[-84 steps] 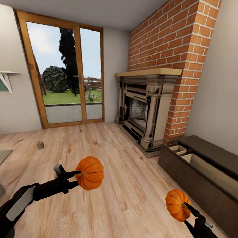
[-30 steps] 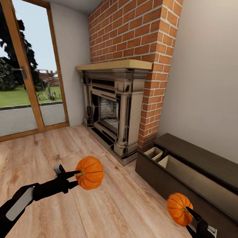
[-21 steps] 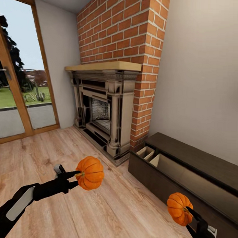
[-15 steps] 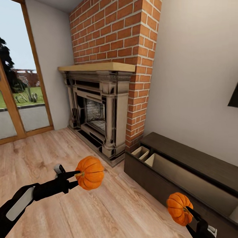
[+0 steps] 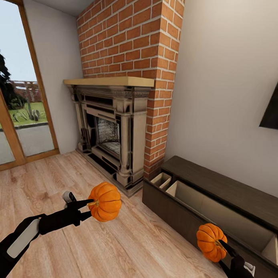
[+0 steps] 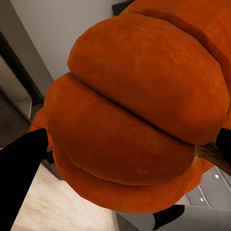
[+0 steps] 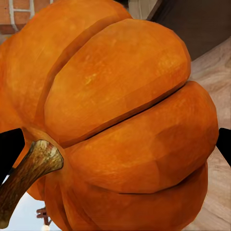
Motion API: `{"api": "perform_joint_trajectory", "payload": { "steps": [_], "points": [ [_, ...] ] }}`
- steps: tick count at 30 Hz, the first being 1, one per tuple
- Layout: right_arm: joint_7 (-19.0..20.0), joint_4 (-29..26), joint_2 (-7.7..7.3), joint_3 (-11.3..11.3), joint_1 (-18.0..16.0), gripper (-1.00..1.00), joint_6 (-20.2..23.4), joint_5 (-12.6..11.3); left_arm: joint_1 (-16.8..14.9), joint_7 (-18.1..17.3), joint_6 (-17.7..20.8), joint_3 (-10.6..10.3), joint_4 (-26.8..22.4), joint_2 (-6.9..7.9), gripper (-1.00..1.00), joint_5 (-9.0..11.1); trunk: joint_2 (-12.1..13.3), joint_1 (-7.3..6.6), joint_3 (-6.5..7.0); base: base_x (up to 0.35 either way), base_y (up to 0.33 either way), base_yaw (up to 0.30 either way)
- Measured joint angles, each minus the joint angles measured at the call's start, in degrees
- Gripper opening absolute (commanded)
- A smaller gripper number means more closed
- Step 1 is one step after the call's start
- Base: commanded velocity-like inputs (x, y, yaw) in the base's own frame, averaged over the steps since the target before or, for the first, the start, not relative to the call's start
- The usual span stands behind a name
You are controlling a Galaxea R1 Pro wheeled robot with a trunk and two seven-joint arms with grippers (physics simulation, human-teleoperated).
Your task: Place each of the two pumpkins and all three candles from the living room inside a cabinet in the living room (use any cabinet), then make sure every cabinet is closed, and position the cauldron so it is next to a table in the living room.
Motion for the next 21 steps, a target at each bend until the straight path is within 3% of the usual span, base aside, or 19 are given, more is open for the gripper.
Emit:
{"api": "perform_joint_trajectory", "payload": {
  "steps": [13,14,16,18,19,21],
  "points": [
    [2.2,-0.7,-0.08,0.8,0.0,-1.0,-0.2,0.8,0.0,0.5,-0.1,-0.4,-0.1,-0.07,-1.0,-0.6,5.2,-2.86,2.33,0.0,0.0,0.0],
    [1.9,-0.7,-0.06,1.3,0.0,-1.0,-0.3,1.3,-0.1,0.6,-0.1,-0.4,-0.2,-0.09,-1.0,-0.8,5.6,-3.08,2.51,0.0,0.0,0.0],
    [0.6,-1.6,-0.18,2.9,0.0,-1.0,-0.1,4.6,-0.1,1.0,-0.1,-0.5,-0.5,-0.23,-1.0,-1.8,6.4,-3.51,2.87,0.0,0.0,0.0],
    [-3.2,-6.1,-0.16,3.8,0.0,-1.0,0.6,8.5,-0.2,2.9,-0.4,-0.5,-0.7,-0.61,-1.0,-4.1,7.2,-3.95,3.23,0.0,0.0,0.0],
    [-7.3,-10.5,-0.14,3.9,0.0,-1.0,1.2,10.0,-0.3,5.1,-0.5,-0.4,-0.8,-0.78,-1.0,-5.0,7.6,-4.17,3.41,0.0,0.0,0.0],
    [-15.1,-17.7,-0.1,3.8,-1.0,-1.0,4.0,10.0,-0.9,9.7,-0.6,-0.2,-0.9,-0.88,-1.0,-5.5,8.4,-4.61,3.78,0.0,0.0,0.0]
  ]
}}
